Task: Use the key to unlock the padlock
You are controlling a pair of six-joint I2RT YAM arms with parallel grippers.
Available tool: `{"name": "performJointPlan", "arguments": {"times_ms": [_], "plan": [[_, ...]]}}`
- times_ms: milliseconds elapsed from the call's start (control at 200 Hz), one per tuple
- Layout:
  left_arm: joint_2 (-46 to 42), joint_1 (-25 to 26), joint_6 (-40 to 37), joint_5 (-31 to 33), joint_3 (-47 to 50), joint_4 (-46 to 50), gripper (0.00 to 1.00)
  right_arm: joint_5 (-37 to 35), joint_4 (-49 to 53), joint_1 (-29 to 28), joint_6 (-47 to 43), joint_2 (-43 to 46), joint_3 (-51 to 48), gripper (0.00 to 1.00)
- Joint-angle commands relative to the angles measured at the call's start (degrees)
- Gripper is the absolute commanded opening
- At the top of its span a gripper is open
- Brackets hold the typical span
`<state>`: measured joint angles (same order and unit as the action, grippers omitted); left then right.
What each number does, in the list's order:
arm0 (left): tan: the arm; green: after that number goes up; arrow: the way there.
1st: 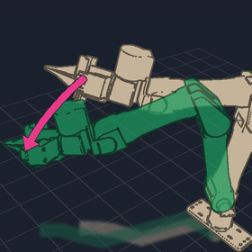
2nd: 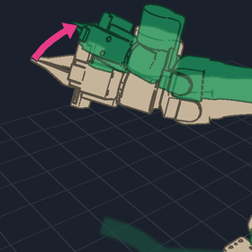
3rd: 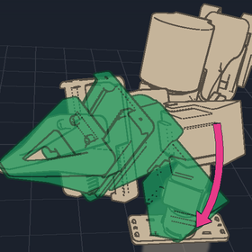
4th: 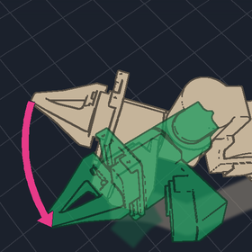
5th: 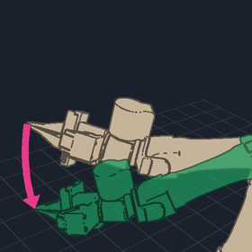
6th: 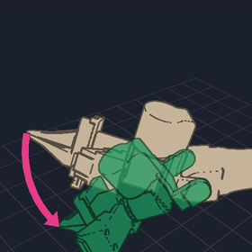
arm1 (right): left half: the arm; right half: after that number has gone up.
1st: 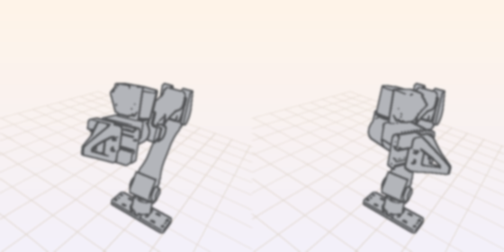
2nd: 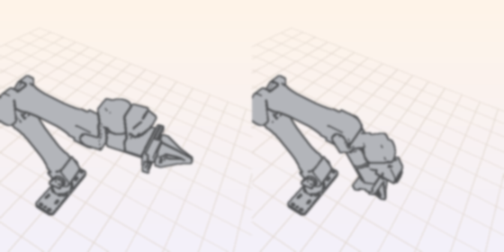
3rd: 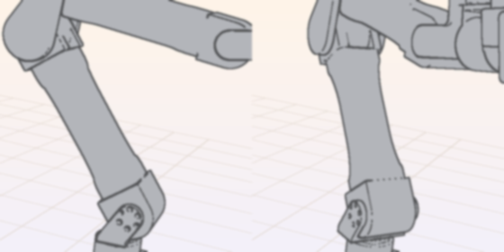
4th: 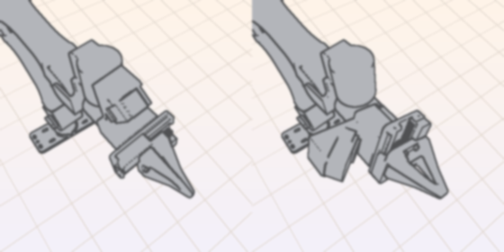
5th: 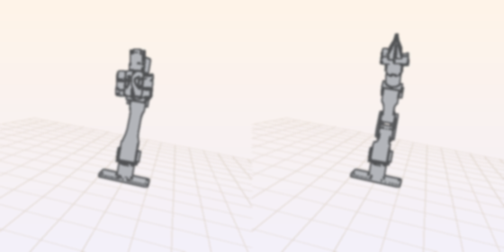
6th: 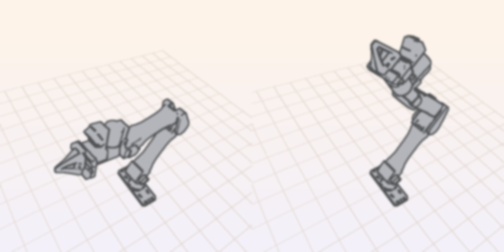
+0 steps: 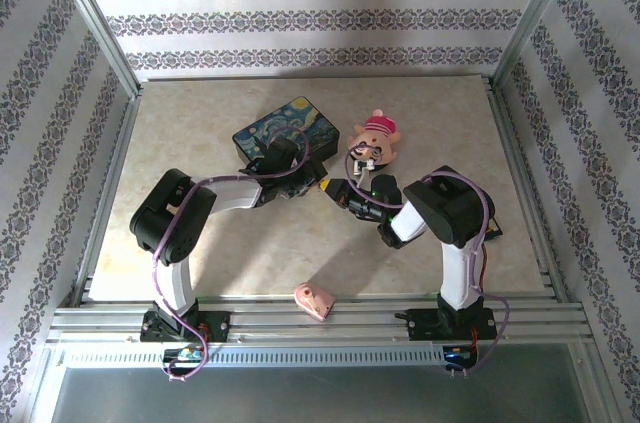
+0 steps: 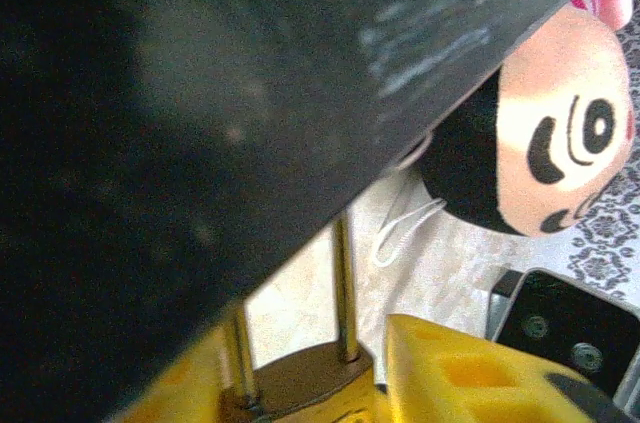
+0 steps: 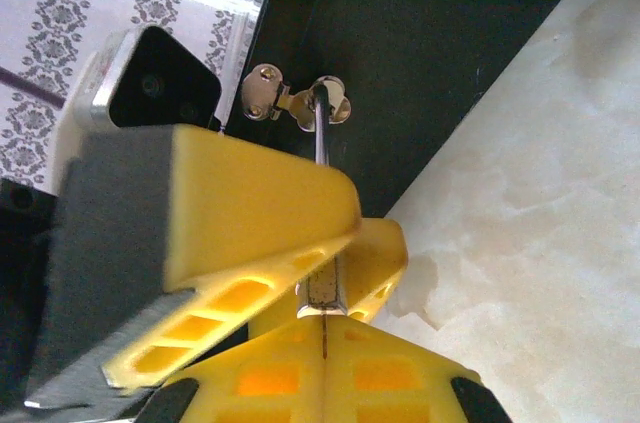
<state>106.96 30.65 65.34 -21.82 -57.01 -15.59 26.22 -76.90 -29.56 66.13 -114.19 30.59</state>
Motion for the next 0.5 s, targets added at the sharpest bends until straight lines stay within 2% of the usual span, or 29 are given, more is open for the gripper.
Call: {"name": "performJointPlan", "arguments": {"times_ms": [0, 165, 425, 495], "plan": [[-1.47, 1.25, 1.76, -4.46, 2.08, -1.53, 0.33, -0.85, -2.46, -0.19, 0.57, -0.73, 2.20, 0.00], [-2.93, 1.26, 0.71, -3.59, 2.87, -0.96, 0.31, -1.16, -2.42, -0.23, 1.00, -1.12, 2.37, 0.00], [-3.88, 1.25, -0.39, -2.64, 3.00, 0.21, 0.20, -1.62, -2.46, -0.16, 1.20, -1.04, 2.64, 0.04], [-3.91, 1.26, -0.32, -2.64, 3.17, 0.13, 0.15, -1.69, -2.45, -0.15, 1.28, -0.86, 2.63, 0.08]]}}
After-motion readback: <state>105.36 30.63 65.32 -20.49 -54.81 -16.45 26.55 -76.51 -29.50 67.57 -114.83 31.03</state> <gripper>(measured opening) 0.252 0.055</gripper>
